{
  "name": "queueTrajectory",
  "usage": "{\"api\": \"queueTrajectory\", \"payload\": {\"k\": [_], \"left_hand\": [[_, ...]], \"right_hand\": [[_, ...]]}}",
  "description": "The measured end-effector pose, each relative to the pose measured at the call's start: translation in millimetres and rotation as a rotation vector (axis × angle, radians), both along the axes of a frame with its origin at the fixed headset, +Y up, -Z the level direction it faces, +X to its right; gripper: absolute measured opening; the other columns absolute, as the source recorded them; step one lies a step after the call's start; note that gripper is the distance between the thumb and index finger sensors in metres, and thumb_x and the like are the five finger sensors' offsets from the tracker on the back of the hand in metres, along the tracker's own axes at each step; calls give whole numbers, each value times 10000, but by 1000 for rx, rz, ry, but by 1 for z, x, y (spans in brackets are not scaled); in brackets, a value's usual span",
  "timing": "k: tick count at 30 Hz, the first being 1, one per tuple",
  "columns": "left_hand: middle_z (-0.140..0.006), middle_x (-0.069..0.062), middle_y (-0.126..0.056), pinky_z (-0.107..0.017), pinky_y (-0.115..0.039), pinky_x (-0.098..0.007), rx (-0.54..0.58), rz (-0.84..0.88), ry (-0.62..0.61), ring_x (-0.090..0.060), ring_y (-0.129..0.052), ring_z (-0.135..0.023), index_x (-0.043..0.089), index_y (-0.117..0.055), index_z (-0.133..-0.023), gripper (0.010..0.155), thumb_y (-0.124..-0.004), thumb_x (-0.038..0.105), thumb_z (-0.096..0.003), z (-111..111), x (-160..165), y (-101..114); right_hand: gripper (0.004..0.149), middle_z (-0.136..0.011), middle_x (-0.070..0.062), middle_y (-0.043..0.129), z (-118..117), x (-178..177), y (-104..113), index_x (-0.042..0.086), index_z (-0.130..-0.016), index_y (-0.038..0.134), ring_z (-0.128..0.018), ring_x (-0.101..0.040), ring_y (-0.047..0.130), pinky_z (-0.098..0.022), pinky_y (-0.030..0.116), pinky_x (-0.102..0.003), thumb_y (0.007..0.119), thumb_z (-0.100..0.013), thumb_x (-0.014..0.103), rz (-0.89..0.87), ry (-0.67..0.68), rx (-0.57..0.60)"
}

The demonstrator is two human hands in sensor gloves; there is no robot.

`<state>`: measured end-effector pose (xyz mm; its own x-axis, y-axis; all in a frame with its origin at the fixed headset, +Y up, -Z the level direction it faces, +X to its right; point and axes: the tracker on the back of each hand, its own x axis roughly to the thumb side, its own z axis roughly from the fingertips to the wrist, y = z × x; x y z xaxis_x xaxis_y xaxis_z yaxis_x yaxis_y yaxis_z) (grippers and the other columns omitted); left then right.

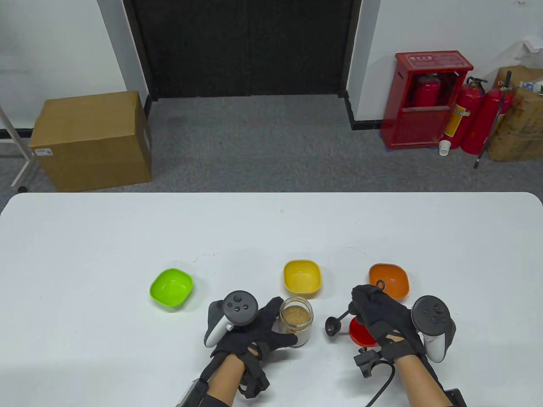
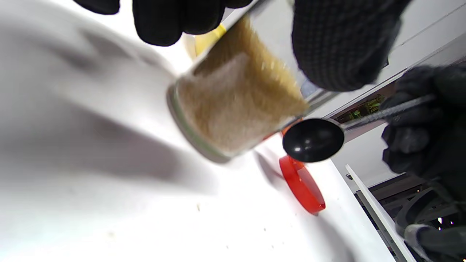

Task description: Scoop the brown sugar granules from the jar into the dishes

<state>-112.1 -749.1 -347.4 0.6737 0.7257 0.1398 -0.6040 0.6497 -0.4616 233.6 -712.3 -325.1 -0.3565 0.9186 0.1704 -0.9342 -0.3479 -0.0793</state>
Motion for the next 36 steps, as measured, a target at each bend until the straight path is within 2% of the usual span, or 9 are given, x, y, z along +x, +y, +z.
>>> {"api": "queueTrajectory", "payload": {"k": [2, 6, 12, 15, 18, 22, 28, 32, 36], "left_hand": [[-1191, -108, -563, -740, -551, -656, 13, -25, 1, -400, -716, -1063, 198, -385, -1151, 967, -921, 565, -435, 0, -14, 13], [-1156, -110, -649, -710, -611, -643, 115, -121, 128, -396, -790, -1012, 193, -494, -1133, 822, -880, 524, -487, -2, -52, 35], [-1158, -94, -648, -707, -616, -639, 182, -158, 475, -399, -779, -1017, 201, -547, -1120, 715, -826, 486, -528, -11, -128, 51], [-1175, -125, -607, -716, -598, -650, 150, -248, 627, -407, -739, -1044, 206, -536, -1125, 703, -812, 479, -539, -16, -159, 45], [-1193, -124, -560, -719, -589, -656, 57, -315, 758, -421, -701, -1066, 204, -496, -1136, 727, -813, 480, -542, -21, -186, 30], [-1204, -141, -515, -701, -626, -638, -80, -350, 843, -430, -717, -1049, 196, -397, -1154, 823, -834, 512, -532, -27, -203, 11], [-1163, -156, -572, -671, -655, -593, -145, -366, 933, -407, -770, -962, 149, -348, -1151, 899, -860, 528, -517, -35, -210, -8], [-1022, -146, -767, -643, -670, -573, -176, -427, 957, -346, -874, -782, 122, -476, -1129, 838, -866, 535, -513, -41, -210, -10], [-824, -87, -917, -549, -762, -528, -169, -442, 1005, -261, -971, -601, 90, -633, -1052, 712, -862, 511, -524, -42, -209, -13]], "right_hand": [[335, -607, -228, 1010, 0, 2, 0, 95, -777, 895, -359, -381, 935, -192, 826, -548, 806, -554, 328, -18, -14, 3], [343, -597, -231, 1018, -1, 6, -1, 91, -772, 906, -354, -381, 938, -190, 826, -549, 805, -555, 338, -44, -30, -1], [354, -590, -231, 1021, -3, 11, -3, 86, -770, 909, -348, -377, 941, -186, 828, -546, 801, -556, 347, -79, -56, -3], [355, -589, -233, 1021, -3, 11, -3, 85, -770, 909, -348, -377, 940, -186, 828, -547, 800, -557, 346, -86, -58, -9], [355, -591, -232, 1020, -3, 11, -3, 85, -772, 906, -350, -378, 940, -188, 828, -546, 800, -557, 346, -89, -58, -15], [356, -593, -234, 1018, -2, 11, -2, 84, -775, 903, -353, -379, 938, -189, 826, -547, 798, -558, 346, -96, -62, -18], [358, -596, -232, 1016, -3, 13, -4, 83, -778, 901, -353, -378, 937, -189, 826, -546, 797, -559, 347, -106, -70, -32], [360, -594, -233, 1016, -4, 13, -4, 82, -778, 901, -348, -377, 936, -185, 825, -542, 796, -560, 348, -109, -73, -37], [362, -594, -234, 1016, -4, 14, -4, 79, -779, 899, -346, -375, 935, -182, 824, -539, 795, -561, 349, -113, -76, -41]]}}
